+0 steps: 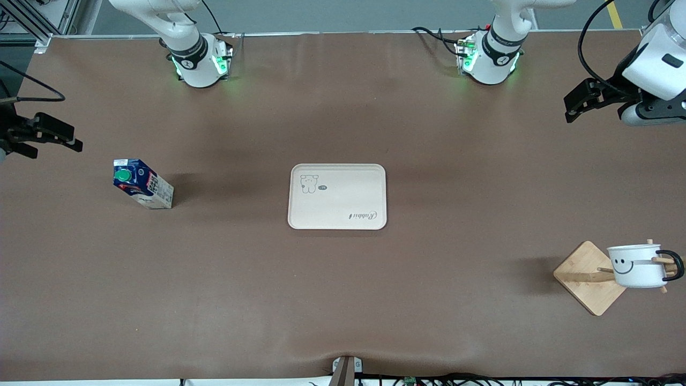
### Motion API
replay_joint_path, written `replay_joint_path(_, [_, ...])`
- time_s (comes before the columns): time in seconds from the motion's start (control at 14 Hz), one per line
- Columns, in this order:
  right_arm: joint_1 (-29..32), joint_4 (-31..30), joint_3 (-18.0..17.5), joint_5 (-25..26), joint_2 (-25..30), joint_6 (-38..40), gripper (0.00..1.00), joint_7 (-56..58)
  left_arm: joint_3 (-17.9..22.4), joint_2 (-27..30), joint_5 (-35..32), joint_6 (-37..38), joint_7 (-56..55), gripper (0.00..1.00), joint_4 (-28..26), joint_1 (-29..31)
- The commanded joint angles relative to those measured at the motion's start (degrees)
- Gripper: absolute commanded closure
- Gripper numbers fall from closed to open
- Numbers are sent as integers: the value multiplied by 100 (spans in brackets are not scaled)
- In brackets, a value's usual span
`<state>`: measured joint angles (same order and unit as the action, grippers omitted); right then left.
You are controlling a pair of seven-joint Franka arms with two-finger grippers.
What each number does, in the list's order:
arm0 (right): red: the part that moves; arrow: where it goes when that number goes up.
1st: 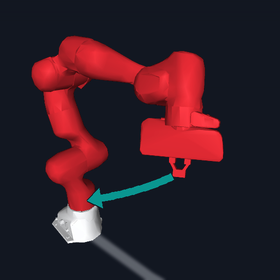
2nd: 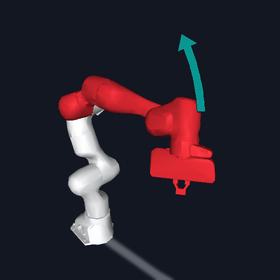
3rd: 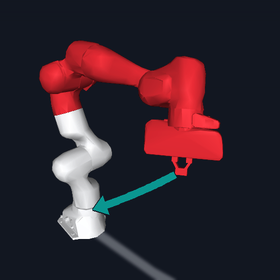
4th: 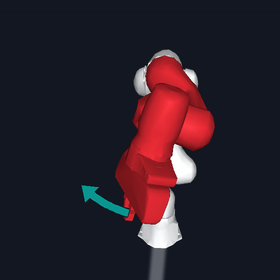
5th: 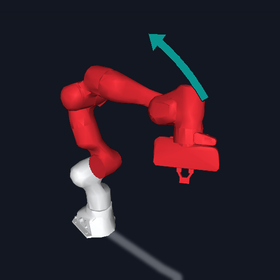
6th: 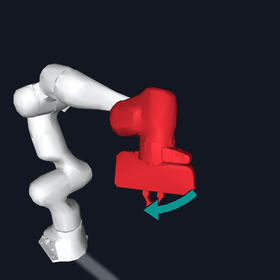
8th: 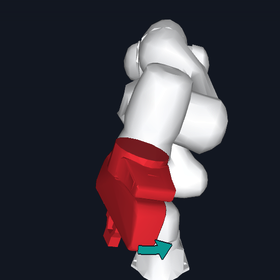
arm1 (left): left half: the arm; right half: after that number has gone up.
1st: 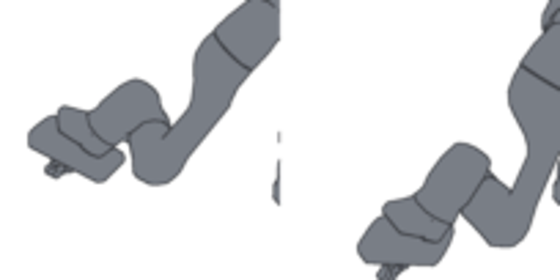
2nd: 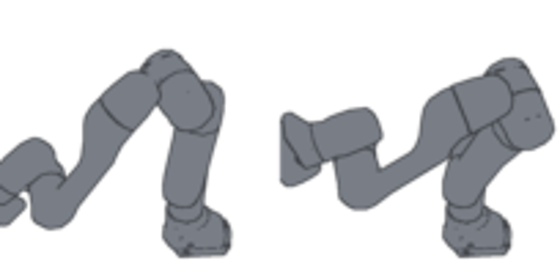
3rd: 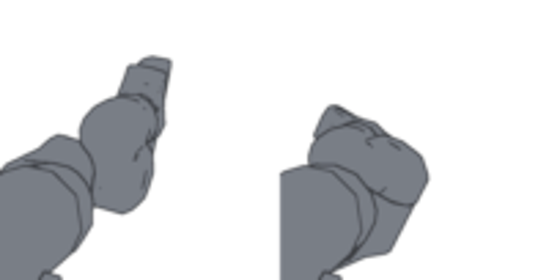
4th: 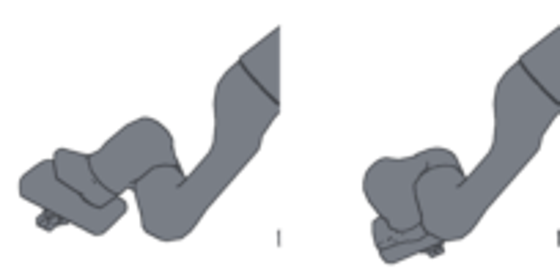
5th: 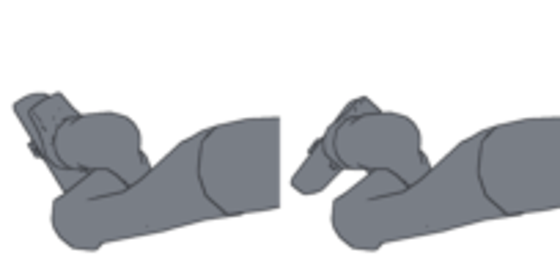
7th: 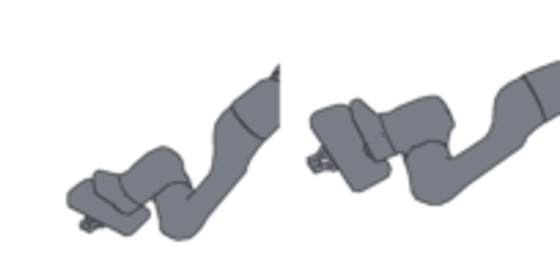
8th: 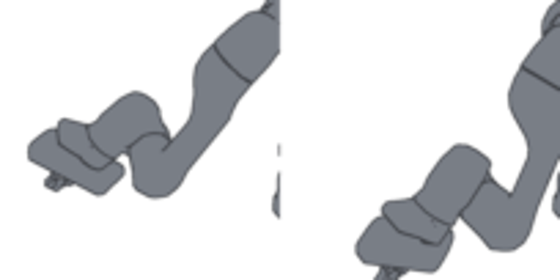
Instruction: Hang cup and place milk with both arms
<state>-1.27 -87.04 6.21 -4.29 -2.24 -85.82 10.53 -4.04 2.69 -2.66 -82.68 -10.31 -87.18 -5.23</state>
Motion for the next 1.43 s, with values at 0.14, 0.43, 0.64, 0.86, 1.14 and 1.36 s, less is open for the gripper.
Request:
replay_joint_path(0.14, [30,-172,-14,174,137,13,0,46,70,152,116,-73,82,0,-124,-5])
replay_joint_path(0.43, [13,-146,-14,227,137,-13,0,55,61,153,125,-82,100,0,-106,127])
replay_joint_path(0.64, [39,-146,-6,227,128,-5,0,46,-35,126,160,-134,100,0,-106,268])
replay_joint_path(0.86, [39,-146,3,227,128,4,0,37,-236,109,169,-134,108,0,-106,504])
replay_joint_path(1.14, [39,-137,3,227,137,13,0,-172,-308,109,178,-99,108,0,-115,558])
replay_joint_path(1.36, [39,-137,3,227,145,83,0,-367,-308,109,160,-82,143,0,-106,540])
